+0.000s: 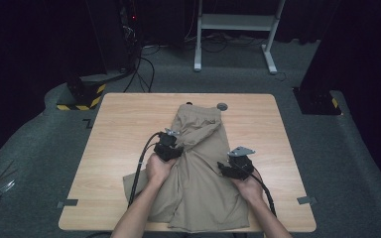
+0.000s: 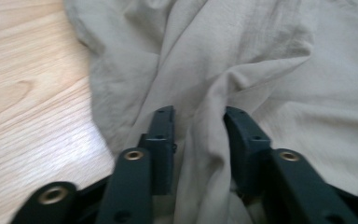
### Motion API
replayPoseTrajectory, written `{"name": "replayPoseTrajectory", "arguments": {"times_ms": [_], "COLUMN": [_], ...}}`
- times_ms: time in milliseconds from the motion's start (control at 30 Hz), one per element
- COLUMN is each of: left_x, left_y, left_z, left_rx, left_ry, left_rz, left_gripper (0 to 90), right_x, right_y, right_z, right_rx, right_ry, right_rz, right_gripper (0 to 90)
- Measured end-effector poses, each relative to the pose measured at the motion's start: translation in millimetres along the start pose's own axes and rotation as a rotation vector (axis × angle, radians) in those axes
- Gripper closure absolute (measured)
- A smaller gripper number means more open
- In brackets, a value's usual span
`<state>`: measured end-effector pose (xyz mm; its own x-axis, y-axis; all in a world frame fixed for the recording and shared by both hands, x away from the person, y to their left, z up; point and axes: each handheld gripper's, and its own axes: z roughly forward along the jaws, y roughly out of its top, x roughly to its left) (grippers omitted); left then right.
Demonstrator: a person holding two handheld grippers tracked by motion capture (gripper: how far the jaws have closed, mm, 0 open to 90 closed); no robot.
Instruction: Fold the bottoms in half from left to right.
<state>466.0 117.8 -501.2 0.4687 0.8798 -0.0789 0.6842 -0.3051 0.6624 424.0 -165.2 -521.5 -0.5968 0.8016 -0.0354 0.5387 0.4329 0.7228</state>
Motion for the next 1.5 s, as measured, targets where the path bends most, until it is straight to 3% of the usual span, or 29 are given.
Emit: {"name": "replayPoseTrajectory", "arguments": {"times_ms": [133,233,367,500,600,700,767,833,1000,1100,1267,1400,1500], "left_x": [4.1,8.2,15.8,25.4,25.9,26.6,27.1,25.6,26.0,27.1,18.7,1.8,-22.1], "left_y": [-6.9,-15.2,-29.7,-46.1,-51.6,-52.6,-53.1,-54.4,-56.3,-55.4,-44.8,-34.0,-28.6], "left_z": [-22.5,-42.1,-55.3,-55.2,-54.1,-50.8,-46.9,-41.7,-43.9,-49.3,-73.4,-91.4,-93.2], "left_rx": [-0.03,-0.061,-0.066,-0.066,-0.052,-0.016,0.0,0.028,0.016,-0.003,-0.085,-0.15,-0.149], "left_ry": [-0.016,-0.034,-0.043,-0.07,-0.088,-0.065,-0.064,-0.04,-0.032,-0.038,-0.113,-0.184,-0.228], "left_rz": [0.025,0.025,0.014,-0.044,-0.048,-0.043,-0.049,-0.018,-0.025,-0.034,-0.048,-0.024,0.033], "left_gripper": [54.0,50.3,47.9,47.9,48.8,49.9,52.8,62.3,82.3,86.5,87.2,87.3,87.3], "right_x": [0.1,0.3,0.2,0.2,0.3,-0.1,-0.1,0.1,0.3,0.2,0.1,0.2,0.2], "right_y": [-2.0,-2.4,-2.4,-2.5,-2.5,-2.5,-2.5,-2.5,-2.5,-2.5,-2.4,-2.4,-2.4], "right_z": [0.0,0.0,0.0,0.0,0.0,0.0,0.0,0.0,0.0,0.0,0.1,0.1,0.1], "right_rx": [-0.014,-0.019,-0.019,-0.019,-0.019,-0.019,-0.019,-0.019,-0.019,-0.019,-0.019,-0.02,-0.019], "right_ry": [-0.001,-0.004,-0.004,-0.004,-0.004,-0.003,-0.003,-0.004,-0.004,-0.004,-0.005,-0.005,-0.004], "right_rz": [0.002,0.001,-0.001,-0.001,0.0,-0.004,-0.004,-0.002,0.0,-0.001,-0.003,-0.001,-0.001], "right_gripper": [41.1,41.2,41.2,41.3,41.3,41.3,41.3,41.3,41.3,41.3,41.3,41.3,41.3]}}
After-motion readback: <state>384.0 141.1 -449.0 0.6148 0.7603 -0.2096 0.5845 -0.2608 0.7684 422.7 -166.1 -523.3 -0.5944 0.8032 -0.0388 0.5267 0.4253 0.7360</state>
